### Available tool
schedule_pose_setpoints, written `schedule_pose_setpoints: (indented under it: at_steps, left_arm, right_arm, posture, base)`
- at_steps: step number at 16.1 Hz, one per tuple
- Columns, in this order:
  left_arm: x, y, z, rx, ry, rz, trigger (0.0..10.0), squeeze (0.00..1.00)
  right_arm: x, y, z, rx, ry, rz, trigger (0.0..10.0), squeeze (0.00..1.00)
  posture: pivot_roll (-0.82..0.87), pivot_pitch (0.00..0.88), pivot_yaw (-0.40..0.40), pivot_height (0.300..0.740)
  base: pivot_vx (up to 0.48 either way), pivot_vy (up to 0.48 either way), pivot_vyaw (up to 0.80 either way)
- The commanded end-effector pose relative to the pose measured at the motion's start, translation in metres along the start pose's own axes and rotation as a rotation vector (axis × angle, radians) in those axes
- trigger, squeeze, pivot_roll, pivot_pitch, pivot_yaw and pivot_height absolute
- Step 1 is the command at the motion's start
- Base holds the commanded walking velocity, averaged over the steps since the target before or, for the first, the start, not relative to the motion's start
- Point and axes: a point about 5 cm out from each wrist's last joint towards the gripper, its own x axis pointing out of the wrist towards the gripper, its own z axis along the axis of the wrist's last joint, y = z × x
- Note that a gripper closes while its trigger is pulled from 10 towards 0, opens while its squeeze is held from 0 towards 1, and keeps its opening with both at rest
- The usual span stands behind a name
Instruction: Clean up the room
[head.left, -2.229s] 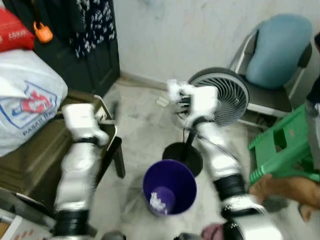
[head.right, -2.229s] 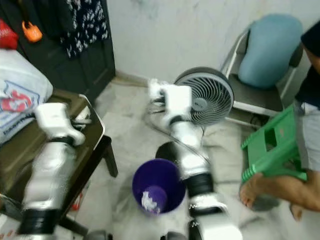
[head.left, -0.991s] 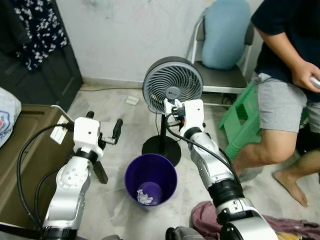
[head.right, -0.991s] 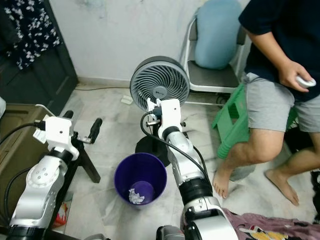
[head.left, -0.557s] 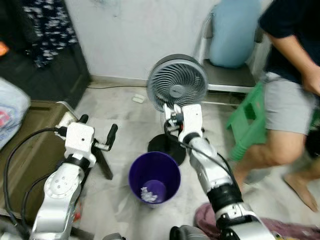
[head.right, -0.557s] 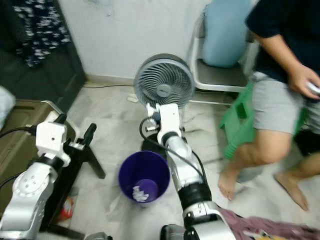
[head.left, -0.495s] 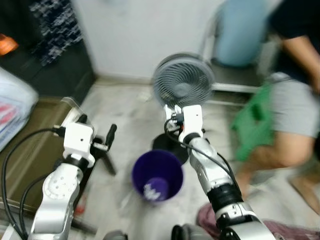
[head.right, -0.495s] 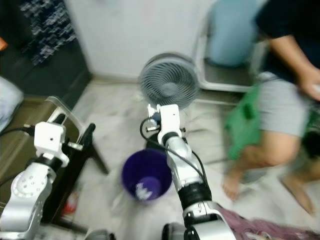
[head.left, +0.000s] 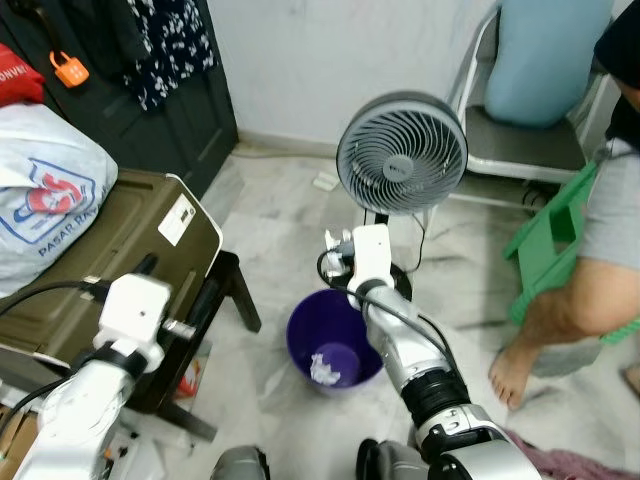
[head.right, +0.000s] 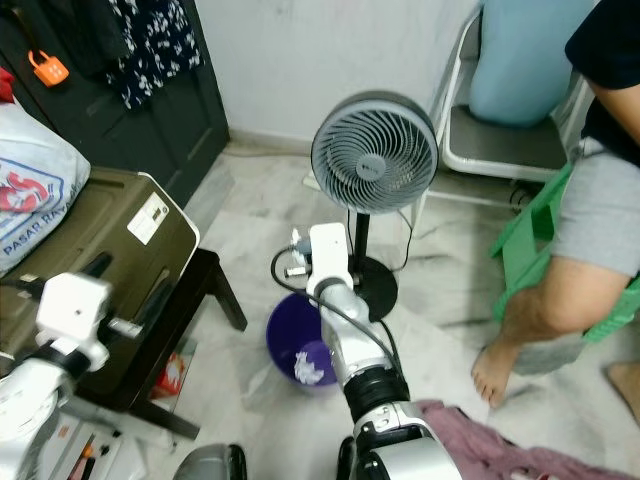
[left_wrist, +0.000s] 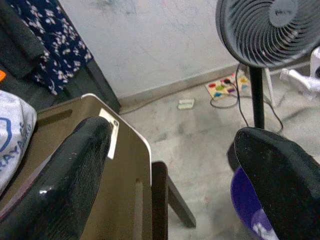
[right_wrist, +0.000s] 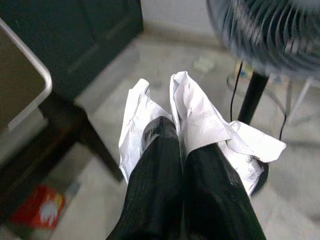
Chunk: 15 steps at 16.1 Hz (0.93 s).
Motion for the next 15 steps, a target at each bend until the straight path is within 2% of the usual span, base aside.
schedule_pose_setpoints:
  at_steps: [1, 4, 9, 15]
  left_arm:
    - [-0.001, 0.004, 0.005, 0.01, -0.008, 0.001, 10.0, 0.0]
    - [0.003, 0.005, 0.016, -0.004, -0.036, -0.017, 10.0, 0.0]
    - [0.009, 0.0, 0.014, -0.018, -0.027, -0.043, 10.0, 0.0]
    - [0.019, -0.003, 0.017, -0.03, -0.058, -0.045, 10.0, 0.0]
  right_arm:
    - [0.001, 0.007, -0.002, -0.004, 0.021, 0.006, 10.0, 0.0]
    - [0.005, 0.007, 0.001, 0.004, 0.025, -0.004, 10.0, 0.0]
    - [0.009, 0.004, 0.007, 0.014, 0.009, -0.024, 10.0, 0.0]
    - [0.013, 0.013, 0.017, 0.005, -0.022, 0.017, 10.0, 0.0]
  posture:
    - [0.14, 0.162, 0.069, 0.74]
    - [0.14, 0.156, 0.079, 0.74]
    - [0.12, 0.13, 0.083, 0.74]
    - [0.1, 0.091, 0.061, 0.74]
  base:
    - [0.0, 0.0, 0.0]
    - [0.0, 0.0, 0.0]
    - [0.0, 0.0, 0.0]
    - [0.041, 0.0, 0.0]
